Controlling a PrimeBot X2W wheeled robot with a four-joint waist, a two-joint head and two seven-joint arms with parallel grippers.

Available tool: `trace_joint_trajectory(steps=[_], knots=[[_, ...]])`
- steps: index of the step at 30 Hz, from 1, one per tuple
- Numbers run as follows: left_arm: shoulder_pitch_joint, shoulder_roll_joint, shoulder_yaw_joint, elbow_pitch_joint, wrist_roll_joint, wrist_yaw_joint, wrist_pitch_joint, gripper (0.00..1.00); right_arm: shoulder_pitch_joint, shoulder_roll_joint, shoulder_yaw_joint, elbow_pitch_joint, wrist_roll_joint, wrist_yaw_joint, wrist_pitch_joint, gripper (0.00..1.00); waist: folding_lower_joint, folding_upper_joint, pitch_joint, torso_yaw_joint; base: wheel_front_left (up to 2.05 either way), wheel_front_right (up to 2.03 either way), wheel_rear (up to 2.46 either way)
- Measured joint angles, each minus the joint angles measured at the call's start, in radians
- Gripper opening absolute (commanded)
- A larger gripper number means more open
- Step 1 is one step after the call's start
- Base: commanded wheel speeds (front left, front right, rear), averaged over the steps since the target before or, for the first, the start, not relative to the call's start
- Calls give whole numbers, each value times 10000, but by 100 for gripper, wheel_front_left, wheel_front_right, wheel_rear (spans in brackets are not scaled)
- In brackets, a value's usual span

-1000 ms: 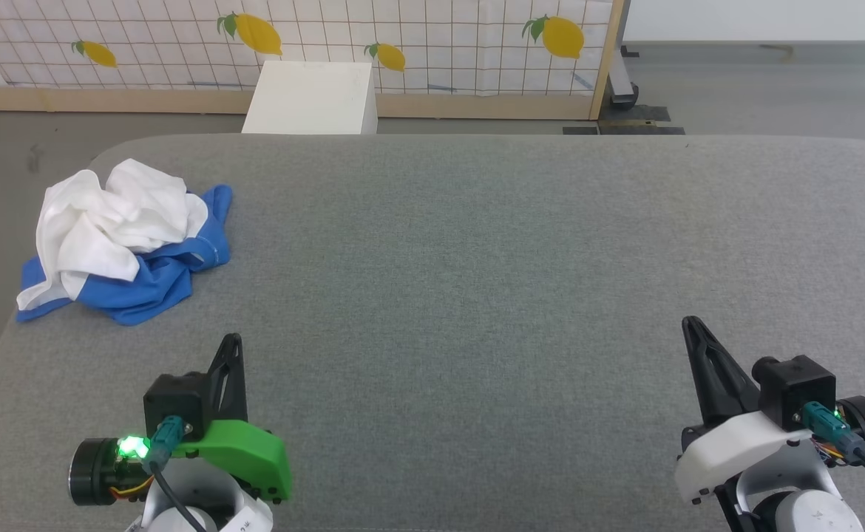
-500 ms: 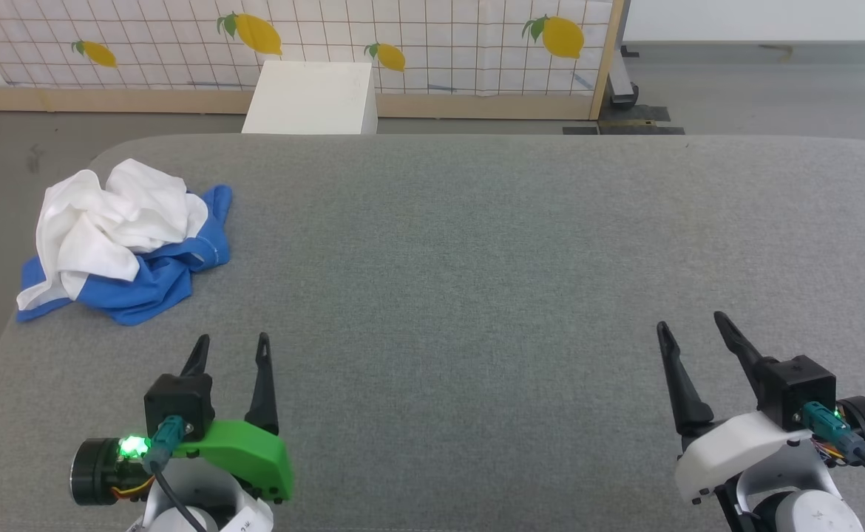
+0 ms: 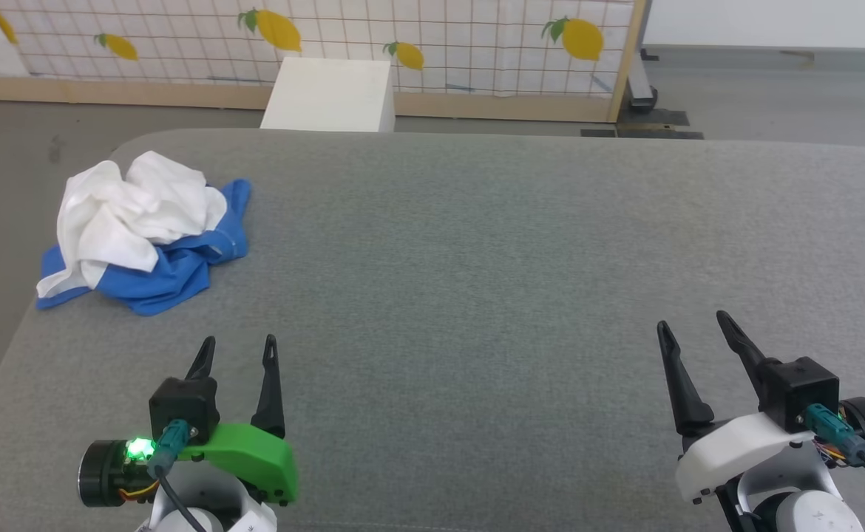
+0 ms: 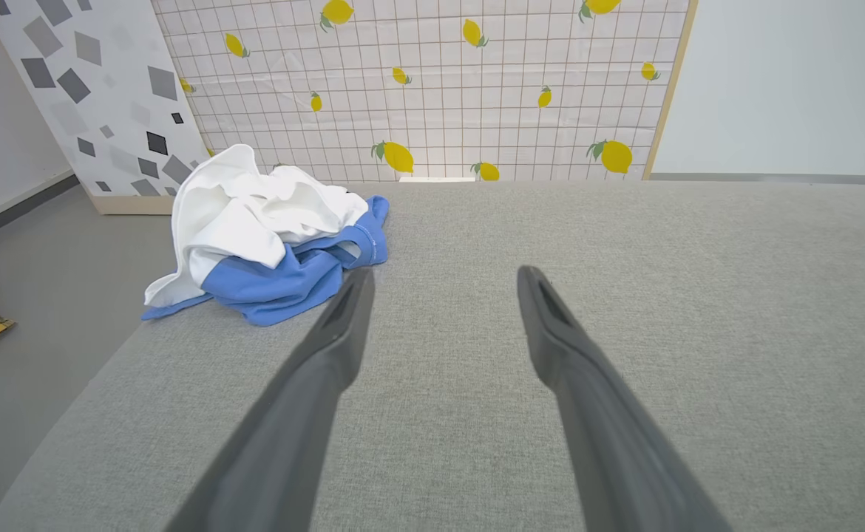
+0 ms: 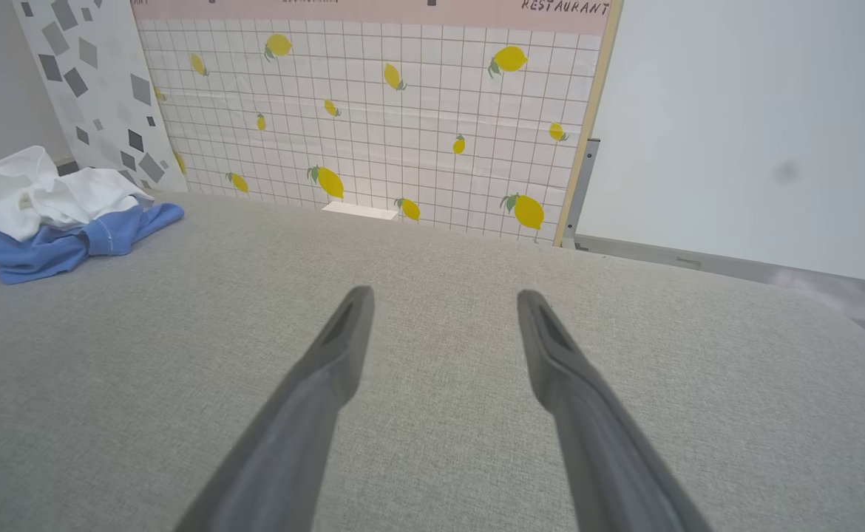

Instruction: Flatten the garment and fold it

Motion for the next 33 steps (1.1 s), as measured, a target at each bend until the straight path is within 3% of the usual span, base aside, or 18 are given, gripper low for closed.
trace_joint_trajectory(steps=[33], knots=[[6,27,-59,151,-493,324,-650,100,-26,0,169,69,221,0,-382,100,1,0,83,2030,0,0,0]])
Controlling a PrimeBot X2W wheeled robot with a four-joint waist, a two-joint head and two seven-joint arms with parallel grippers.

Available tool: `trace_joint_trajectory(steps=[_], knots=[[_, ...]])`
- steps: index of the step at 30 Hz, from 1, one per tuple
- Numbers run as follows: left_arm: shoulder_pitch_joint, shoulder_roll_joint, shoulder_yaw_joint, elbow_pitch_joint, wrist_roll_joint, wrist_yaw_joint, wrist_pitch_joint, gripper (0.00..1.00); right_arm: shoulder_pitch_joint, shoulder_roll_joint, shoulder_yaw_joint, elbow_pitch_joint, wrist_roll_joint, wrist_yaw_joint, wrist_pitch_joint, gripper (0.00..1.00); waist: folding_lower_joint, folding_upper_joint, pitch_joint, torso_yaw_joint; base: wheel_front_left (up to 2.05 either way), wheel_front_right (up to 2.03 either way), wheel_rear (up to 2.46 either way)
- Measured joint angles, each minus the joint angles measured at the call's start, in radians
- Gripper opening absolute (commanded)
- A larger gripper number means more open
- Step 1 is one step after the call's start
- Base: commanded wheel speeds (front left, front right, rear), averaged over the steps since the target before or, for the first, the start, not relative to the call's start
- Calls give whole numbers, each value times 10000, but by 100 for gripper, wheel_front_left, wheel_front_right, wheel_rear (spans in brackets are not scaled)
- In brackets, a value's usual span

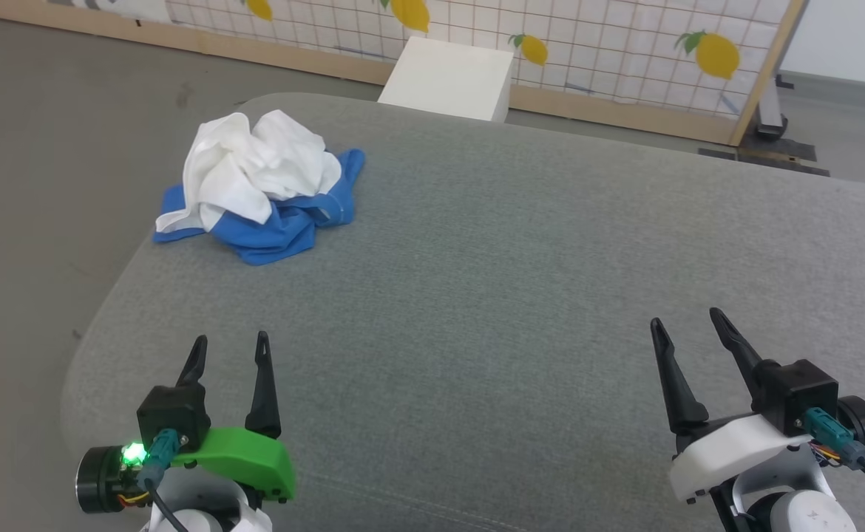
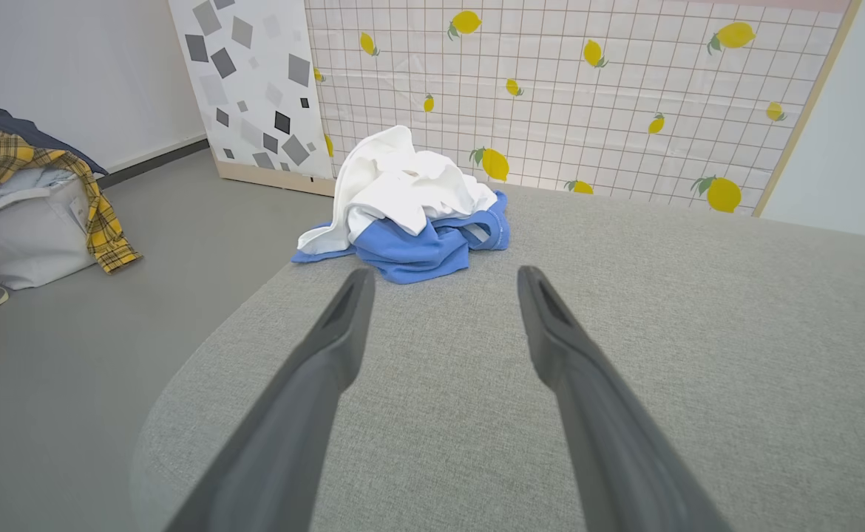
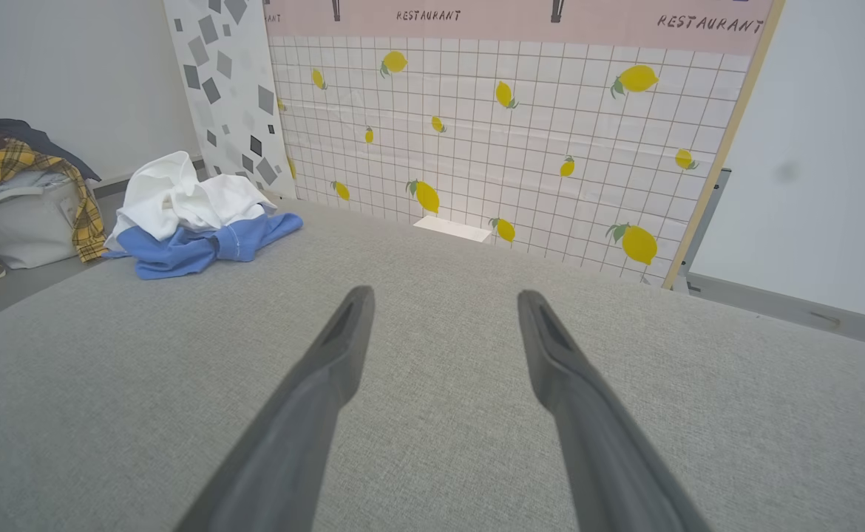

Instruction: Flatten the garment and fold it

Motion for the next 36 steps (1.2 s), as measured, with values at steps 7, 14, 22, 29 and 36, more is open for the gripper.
trace_joint_trajectory(steps=[7,14,22,29,36], knots=[[2,4,21,17,-50,63,-161,100,-31,0,8,31,84,0,-100,100,0,0,18,310,0,0,0],[5,6,13,67,-77,79,-307,100,-85,0,8,77,173,0,-232,100,0,0,49,606,0,0,0],[6,6,6,153,-161,157,-464,100,-93,0,6,117,186,0,-347,100,0,0,87,931,0,0,0],[6,6,8,188,-244,192,-604,100,-145,2,4,123,242,0,-412,100,0,0,175,1195,0,0,0],[6,6,10,242,-261,274,-767,100,-195,2,-27,167,326,0,-525,100,0,0,234,1436,0,0,0]])
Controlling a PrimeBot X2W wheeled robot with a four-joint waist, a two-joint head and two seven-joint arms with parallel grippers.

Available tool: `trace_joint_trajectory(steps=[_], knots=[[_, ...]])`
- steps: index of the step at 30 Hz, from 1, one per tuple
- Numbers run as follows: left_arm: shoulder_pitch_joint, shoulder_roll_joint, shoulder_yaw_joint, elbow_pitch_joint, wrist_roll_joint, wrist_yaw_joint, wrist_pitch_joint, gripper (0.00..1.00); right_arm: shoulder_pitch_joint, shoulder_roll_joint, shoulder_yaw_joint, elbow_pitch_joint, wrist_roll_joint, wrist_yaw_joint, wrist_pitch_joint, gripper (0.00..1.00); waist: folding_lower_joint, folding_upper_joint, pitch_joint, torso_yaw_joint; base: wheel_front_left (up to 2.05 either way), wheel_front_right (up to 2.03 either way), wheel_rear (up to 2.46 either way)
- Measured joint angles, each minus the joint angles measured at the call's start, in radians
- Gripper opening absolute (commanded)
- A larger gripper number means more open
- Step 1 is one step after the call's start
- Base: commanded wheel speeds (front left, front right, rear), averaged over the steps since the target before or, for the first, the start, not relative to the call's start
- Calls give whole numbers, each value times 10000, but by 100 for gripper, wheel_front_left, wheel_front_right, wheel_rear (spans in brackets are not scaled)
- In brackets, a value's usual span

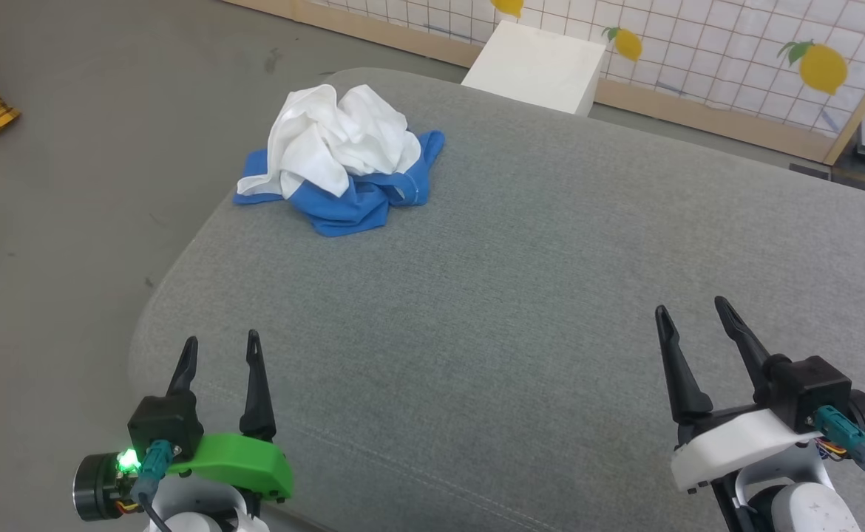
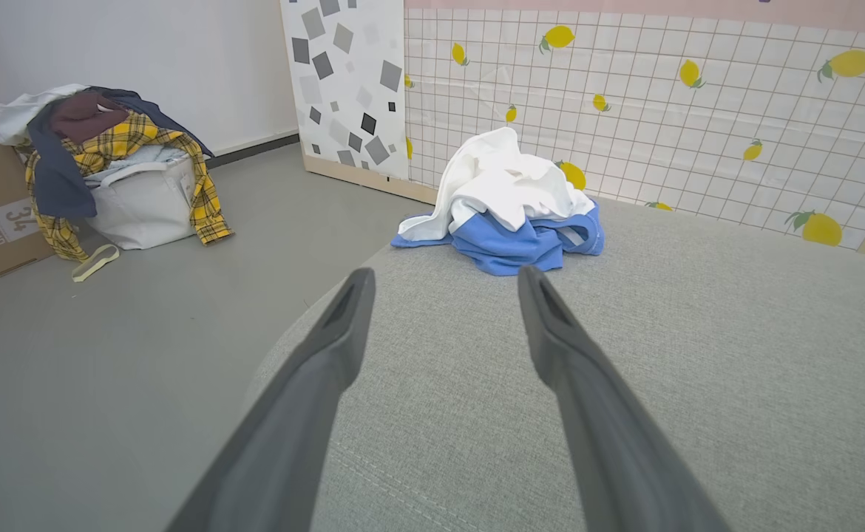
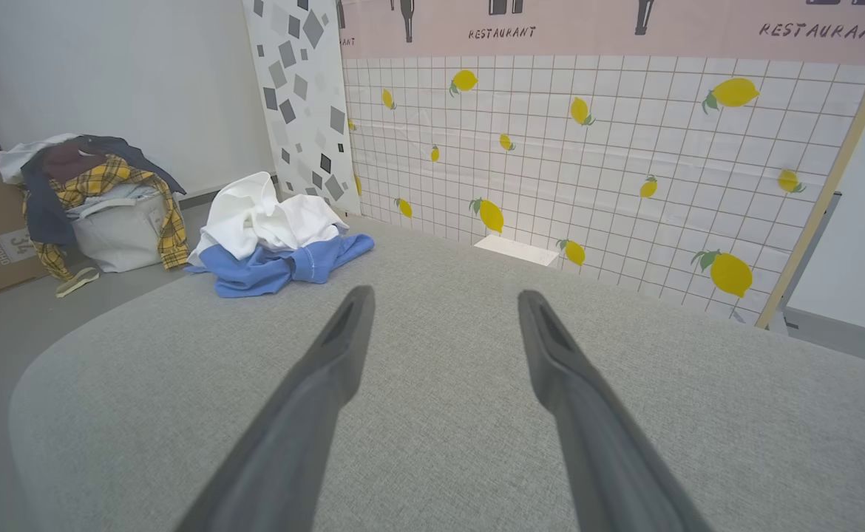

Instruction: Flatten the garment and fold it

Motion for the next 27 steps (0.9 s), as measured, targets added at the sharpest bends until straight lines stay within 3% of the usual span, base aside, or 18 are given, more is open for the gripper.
trace_joint_trajectory(steps=[27], knots=[[-1,56,15,309,-407,148,-533,100,-175,0,-84,232,201,0,-397,100,0,0,119,1012,0,0,0]])
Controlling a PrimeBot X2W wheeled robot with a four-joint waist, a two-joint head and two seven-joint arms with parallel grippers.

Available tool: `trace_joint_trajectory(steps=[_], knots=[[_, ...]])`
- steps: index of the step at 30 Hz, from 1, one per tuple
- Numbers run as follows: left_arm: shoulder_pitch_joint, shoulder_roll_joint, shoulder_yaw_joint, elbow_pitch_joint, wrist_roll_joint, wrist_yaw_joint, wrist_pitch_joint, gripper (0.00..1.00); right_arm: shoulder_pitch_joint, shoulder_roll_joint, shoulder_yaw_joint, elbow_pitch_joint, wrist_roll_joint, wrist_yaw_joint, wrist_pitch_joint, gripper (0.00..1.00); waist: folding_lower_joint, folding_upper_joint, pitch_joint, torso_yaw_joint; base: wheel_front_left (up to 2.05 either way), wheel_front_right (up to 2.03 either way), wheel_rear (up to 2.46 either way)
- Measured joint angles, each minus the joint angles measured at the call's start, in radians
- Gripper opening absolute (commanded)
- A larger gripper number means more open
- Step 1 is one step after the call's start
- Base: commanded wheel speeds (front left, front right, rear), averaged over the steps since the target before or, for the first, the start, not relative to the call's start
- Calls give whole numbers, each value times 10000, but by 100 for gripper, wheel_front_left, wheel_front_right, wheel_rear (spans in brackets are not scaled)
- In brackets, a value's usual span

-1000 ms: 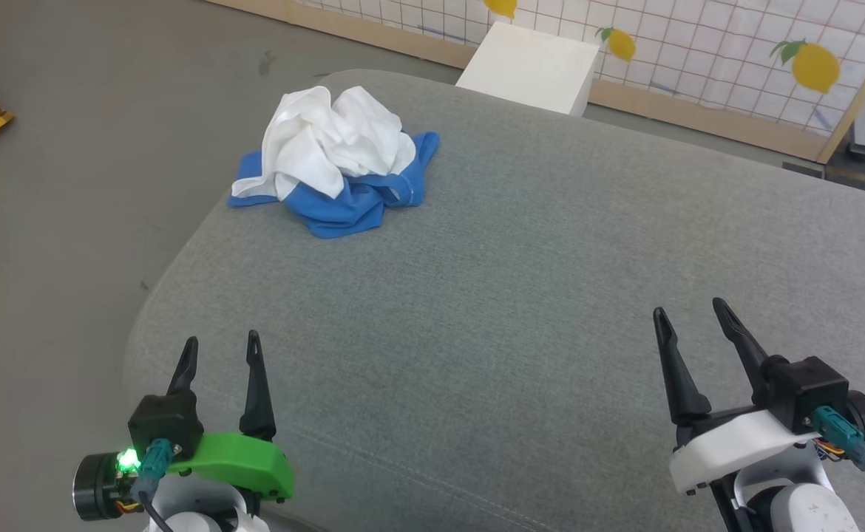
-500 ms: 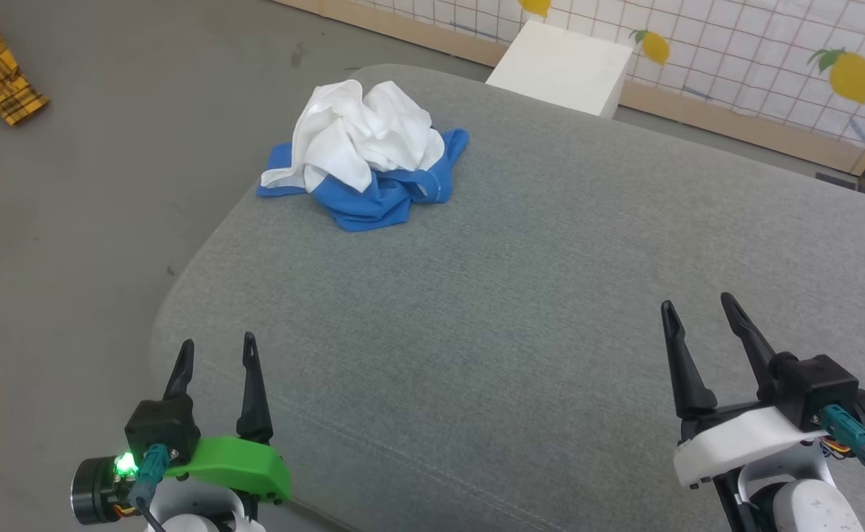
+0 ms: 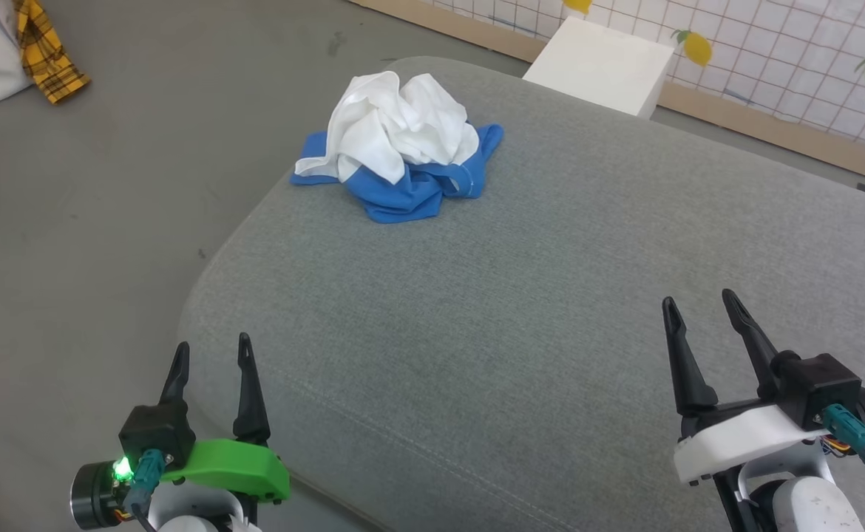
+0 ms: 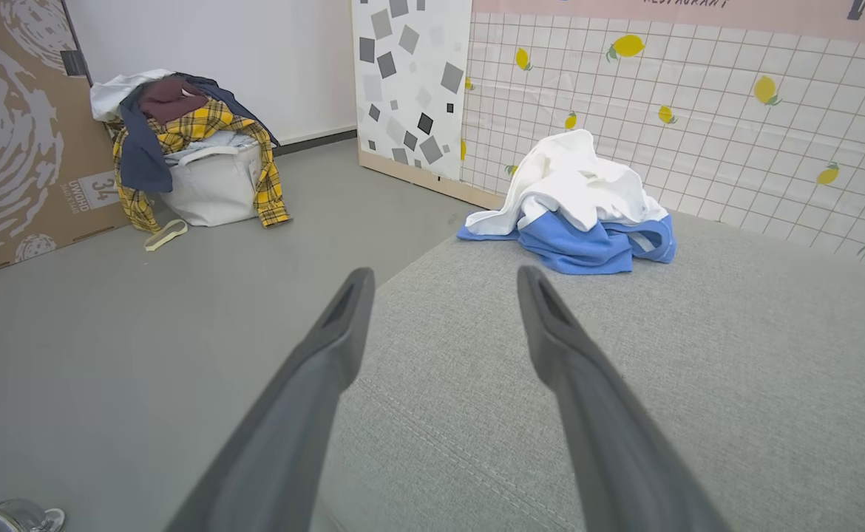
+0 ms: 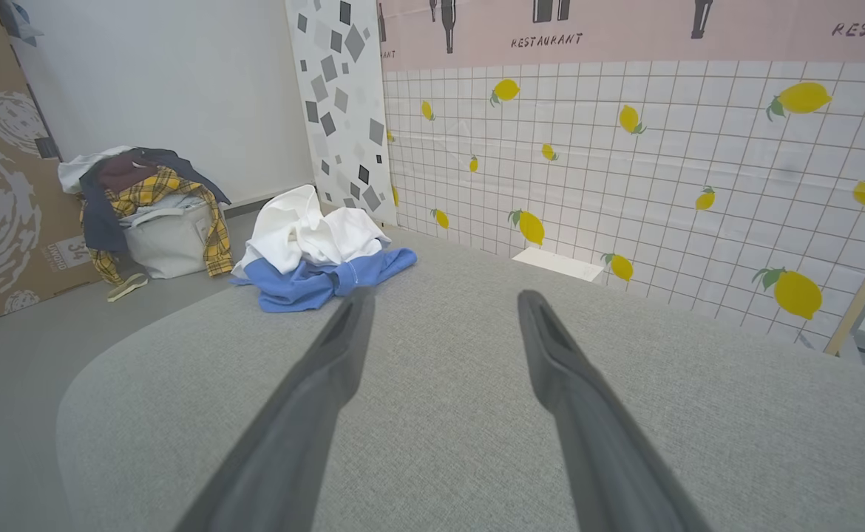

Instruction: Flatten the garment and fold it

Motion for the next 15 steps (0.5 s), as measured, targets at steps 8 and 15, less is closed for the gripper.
trace_joint_trajectory(steps=[8,15], knots=[[-1,0,-146,115,-23,25,-182,100,-12,0,4,59,105,0,-73,100,0,0,-19,251,0,0,0],[-5,6,-205,226,-56,42,-311,100,-13,0,-12,136,203,0,-217,100,0,0,-2,414,0,0,0]])
